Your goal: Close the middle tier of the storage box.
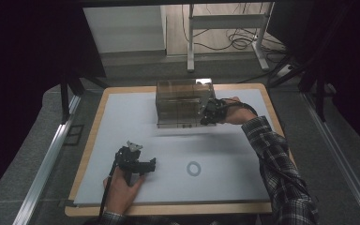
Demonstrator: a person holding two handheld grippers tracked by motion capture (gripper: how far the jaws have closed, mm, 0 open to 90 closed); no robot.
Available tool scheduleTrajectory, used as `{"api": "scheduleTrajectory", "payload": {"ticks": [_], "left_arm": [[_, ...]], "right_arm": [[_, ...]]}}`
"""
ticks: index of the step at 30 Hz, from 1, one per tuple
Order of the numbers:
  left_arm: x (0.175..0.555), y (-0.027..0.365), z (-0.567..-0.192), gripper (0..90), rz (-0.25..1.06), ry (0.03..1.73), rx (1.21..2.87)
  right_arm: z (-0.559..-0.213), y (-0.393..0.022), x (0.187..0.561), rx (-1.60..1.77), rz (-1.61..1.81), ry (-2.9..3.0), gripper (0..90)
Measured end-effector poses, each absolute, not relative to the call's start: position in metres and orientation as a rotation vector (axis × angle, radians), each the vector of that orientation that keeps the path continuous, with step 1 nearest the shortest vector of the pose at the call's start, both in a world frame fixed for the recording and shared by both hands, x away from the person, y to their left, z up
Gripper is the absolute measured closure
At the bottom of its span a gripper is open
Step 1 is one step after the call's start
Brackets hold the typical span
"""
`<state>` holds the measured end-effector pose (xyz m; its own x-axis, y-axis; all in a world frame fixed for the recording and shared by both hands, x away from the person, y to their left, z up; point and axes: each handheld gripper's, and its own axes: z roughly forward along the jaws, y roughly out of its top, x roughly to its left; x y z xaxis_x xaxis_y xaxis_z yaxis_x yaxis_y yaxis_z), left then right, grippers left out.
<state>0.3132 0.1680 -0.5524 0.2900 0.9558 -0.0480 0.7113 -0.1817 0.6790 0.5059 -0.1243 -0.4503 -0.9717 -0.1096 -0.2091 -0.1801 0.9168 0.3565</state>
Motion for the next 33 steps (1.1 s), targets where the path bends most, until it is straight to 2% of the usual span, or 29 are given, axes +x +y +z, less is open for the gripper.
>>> {"api": "scheduleTrajectory", "payload": {"ticks": [33], "left_arm": [[0.3132,0.168,-0.5523,0.0,0.528,1.486,1.964]], "right_arm": [[-0.4569,-0.1275,0.5012,-0.202,0.57,2.907,86.0]]}}
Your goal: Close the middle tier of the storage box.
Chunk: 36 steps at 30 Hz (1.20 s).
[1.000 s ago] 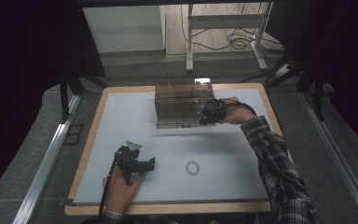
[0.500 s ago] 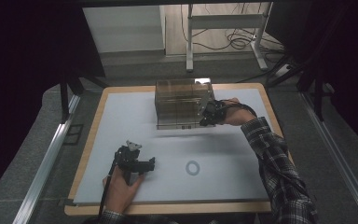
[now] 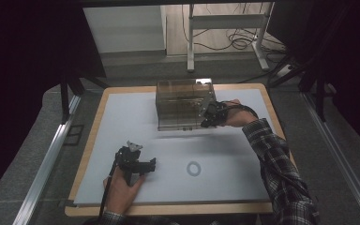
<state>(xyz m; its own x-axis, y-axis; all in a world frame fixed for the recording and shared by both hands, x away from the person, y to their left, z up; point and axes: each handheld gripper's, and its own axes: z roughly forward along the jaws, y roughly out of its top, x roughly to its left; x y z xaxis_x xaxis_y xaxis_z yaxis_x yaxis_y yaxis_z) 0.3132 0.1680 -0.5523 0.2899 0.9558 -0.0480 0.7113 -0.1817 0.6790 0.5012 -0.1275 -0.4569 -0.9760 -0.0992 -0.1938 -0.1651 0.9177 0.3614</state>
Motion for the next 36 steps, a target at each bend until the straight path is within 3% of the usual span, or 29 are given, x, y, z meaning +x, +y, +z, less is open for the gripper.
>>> {"api": "scheduleTrajectory", "payload": {"ticks": [7,19,36], "left_arm": [[0.313,0.168,-0.552,0.0,0.528,1.486,1.964],[0.313,0.168,-0.552,0.0,0.528,1.486,1.964],[0.313,0.168,-0.552,0.0,0.528,1.485,1.965]], "right_arm": [[-0.453,-0.129,0.501,-0.182,0.609,2.899,80.6],[-0.446,-0.129,0.494,-0.112,0.66,2.885,61.5],[-0.442,-0.139,0.48,0.061,0.743,2.896,52.7]]}}
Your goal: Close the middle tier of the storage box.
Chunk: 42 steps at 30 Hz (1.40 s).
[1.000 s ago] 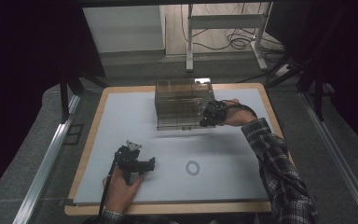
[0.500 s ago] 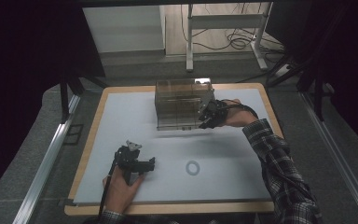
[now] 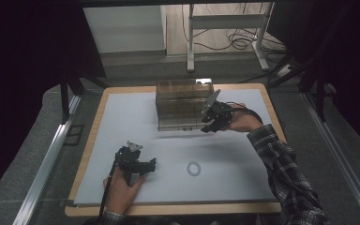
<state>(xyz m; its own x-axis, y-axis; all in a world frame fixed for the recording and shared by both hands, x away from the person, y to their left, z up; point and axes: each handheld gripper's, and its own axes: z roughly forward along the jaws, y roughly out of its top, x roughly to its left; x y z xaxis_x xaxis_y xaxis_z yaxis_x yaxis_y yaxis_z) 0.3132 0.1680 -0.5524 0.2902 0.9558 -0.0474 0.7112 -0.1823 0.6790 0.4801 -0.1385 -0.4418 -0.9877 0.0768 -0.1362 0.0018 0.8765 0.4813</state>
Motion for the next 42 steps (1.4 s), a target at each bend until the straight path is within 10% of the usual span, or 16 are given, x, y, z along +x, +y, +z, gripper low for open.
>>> {"api": "scheduleTrajectory", "payload": {"ticks": [42], "left_arm": [[0.313,0.168,-0.552,0.0,0.529,1.486,1.964]], "right_arm": [[-0.468,-0.156,0.428,0.307,0.844,2.843,51.7]]}}
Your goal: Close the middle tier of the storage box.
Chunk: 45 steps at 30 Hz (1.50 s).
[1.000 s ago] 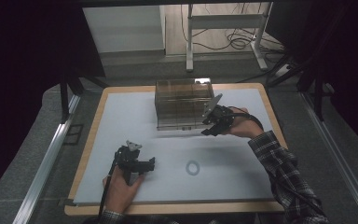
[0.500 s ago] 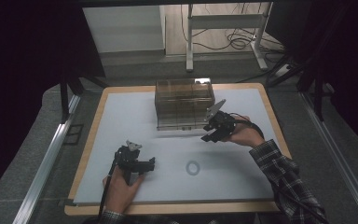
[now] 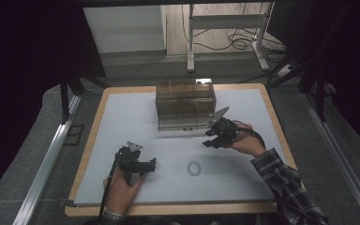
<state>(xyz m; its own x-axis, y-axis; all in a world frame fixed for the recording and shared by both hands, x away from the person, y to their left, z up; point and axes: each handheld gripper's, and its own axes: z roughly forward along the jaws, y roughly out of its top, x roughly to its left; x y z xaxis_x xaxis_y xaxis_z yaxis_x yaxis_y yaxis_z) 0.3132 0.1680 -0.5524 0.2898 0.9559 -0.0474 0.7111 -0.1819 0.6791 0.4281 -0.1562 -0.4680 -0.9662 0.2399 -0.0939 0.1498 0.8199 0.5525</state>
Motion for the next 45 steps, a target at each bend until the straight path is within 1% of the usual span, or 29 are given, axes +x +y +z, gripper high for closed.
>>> {"api": "scheduleTrajectory", "payload": {"ticks": [2,11,14,17,25,29,34,45], "left_arm": [[0.313,0.168,-0.552,0.0,0.528,1.486,1.964],[0.313,0.168,-0.552,0.0,0.528,1.485,1.965],[0.313,0.168,-0.552,0.0,0.529,1.485,1.965],[0.313,0.168,-0.552,0.0,0.528,1.485,1.965],[0.313,0.168,-0.552,0.0,0.529,1.486,1.965],[0.313,0.168,-0.552,0.0,0.529,1.486,1.965],[0.313,0.168,-0.552,0.0,0.529,1.486,1.965],[0.313,0.168,-0.552,0.0,0.531,1.484,1.967]], "right_arm": [[-0.469,-0.157,0.426,0.309,0.853,2.837,54.6],[-0.475,-0.159,0.416,0.353,0.898,2.854,59.5],[-0.478,-0.159,0.413,0.363,0.92,2.859,63.6],[-0.481,-0.157,0.408,0.355,0.919,2.856,65.1],[-0.488,-0.156,0.399,0.376,0.952,2.851,66.7],[-0.493,-0.155,0.393,0.371,0.955,2.863,70.1],[-0.496,-0.154,0.388,0.365,0.978,2.868,72.0],[-0.502,-0.143,0.378,0.331,1.003,2.875,73.1]]}}
